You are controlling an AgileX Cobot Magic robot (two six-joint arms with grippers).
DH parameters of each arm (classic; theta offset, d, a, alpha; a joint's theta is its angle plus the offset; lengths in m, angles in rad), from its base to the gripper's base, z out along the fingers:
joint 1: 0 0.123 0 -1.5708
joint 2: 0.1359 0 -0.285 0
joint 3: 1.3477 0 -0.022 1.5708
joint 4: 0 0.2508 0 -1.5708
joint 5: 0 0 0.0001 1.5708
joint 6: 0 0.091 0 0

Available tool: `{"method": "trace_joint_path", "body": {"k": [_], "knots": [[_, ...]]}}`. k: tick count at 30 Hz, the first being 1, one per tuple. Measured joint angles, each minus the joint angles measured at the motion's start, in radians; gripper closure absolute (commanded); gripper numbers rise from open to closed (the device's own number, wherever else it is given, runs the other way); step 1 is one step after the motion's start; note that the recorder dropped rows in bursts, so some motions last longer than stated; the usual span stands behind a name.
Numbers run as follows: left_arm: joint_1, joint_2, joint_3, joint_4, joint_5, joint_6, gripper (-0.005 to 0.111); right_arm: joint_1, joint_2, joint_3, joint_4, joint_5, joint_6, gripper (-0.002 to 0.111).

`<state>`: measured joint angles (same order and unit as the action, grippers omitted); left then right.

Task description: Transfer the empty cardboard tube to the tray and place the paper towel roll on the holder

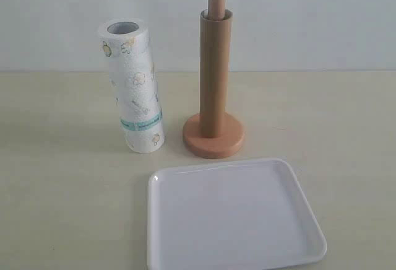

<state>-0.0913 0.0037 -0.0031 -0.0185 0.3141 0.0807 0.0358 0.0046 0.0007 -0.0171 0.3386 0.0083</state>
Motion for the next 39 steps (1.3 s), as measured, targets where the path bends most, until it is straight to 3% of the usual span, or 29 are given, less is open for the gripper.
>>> {"method": "trace_joint_path", "body": {"k": [14,16,17,19,21,26,32,36,39], "knots": [[0.0,0.0,0.0,0.0,0.0,0.0,0.103,0.0,0.0,0.0,0.0,-0.399,-0.008,0.108],[0.0,0.0,0.0,0.0,0.0,0.0,0.103,0.0,0.0,0.001,0.002,-0.552,0.011,0.108],[0.0,0.0,0.0,0.0,0.0,0.0,0.103,0.0,0.0,-0.001,0.006,-0.713,0.066,0.108],[0.0,0.0,0.0,0.0,0.0,0.0,0.103,0.0,-0.002,-0.079,-0.006,-0.778,0.157,0.108],[0.0,0.0,0.0,0.0,0.0,0.0,0.103,0.0,0.038,-0.23,-0.066,-0.754,0.26,0.108],[0.0,0.0,0.0,0.0,0.0,0.0,0.103,0.0,0.381,-0.552,-0.364,-0.593,0.557,0.108],[0.0,0.0,0.0,0.0,0.0,0.0,0.103,0.0,0.725,-0.569,-0.406,-0.584,0.818,0.108],[0.0,0.0,0.0,0.0,0.0,0.0,0.103,0.0,0.841,-0.569,-0.492,-0.626,0.831,0.108],[0.0,0.0,0.0,0.0,0.0,0.0,0.103,0.0,0.955,-0.569,-0.644,-0.756,0.845,0.108]]}}
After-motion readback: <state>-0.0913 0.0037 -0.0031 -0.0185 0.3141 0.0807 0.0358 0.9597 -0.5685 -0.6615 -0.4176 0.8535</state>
